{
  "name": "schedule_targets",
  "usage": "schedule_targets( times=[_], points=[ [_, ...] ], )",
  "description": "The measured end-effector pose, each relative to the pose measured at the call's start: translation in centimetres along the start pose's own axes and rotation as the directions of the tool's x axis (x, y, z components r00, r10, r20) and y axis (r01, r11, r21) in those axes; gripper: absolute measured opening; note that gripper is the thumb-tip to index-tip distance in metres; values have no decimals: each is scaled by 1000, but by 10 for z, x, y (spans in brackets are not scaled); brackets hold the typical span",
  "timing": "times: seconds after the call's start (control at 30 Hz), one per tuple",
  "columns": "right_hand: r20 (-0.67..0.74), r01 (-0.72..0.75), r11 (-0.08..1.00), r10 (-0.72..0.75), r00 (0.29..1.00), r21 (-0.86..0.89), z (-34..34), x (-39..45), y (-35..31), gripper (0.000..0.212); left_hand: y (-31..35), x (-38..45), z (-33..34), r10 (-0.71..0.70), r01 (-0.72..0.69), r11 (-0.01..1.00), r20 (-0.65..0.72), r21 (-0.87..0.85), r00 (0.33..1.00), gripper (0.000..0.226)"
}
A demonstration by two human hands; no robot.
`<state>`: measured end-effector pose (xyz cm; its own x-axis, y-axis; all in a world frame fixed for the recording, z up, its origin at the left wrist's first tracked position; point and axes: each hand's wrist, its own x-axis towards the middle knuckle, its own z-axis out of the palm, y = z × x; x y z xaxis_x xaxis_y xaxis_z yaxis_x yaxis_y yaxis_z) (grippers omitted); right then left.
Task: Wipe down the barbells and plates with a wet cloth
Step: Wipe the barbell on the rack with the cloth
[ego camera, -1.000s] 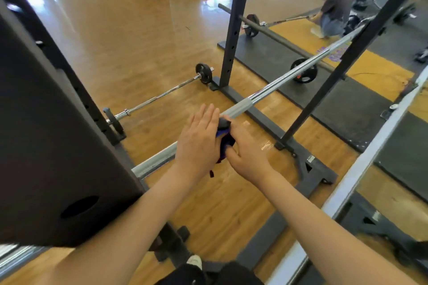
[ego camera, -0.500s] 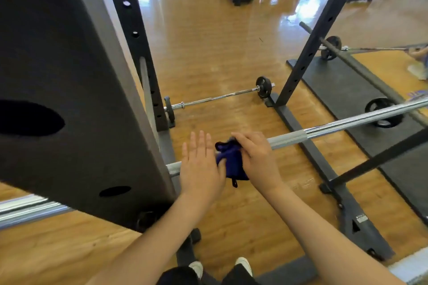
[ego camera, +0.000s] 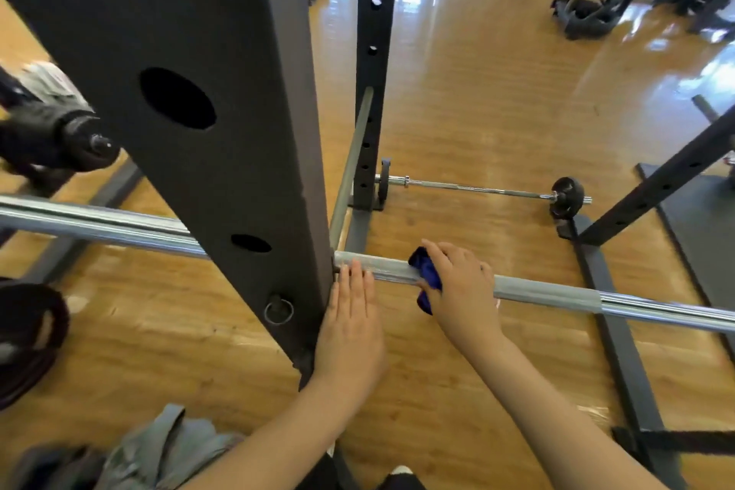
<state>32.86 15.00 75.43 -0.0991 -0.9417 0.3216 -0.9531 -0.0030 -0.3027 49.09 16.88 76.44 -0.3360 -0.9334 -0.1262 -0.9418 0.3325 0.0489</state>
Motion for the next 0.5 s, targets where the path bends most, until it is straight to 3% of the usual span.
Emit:
schedule_targets(
  times=[0.1,0.23,0.33,0.5],
  points=[
    [-60,131,975,-123,991,177,-4,13,-6,51,-2,-2,-3,5,-5,999,15,45,1000,85],
    [-7,369,911,-374,927,183,14,25,-36,48,-3,-2,-9,45,-48,994,37,97,998,79],
    [19,321,927,-331,944,192,14,23,-27,38,-5,-3,-13,82,-88,985,46,151,996,78],
    [-84,317,944,-310,947,93,1,7,3,32,-5,-6,-23,71,-75,989,35,127,997,77]
  ],
)
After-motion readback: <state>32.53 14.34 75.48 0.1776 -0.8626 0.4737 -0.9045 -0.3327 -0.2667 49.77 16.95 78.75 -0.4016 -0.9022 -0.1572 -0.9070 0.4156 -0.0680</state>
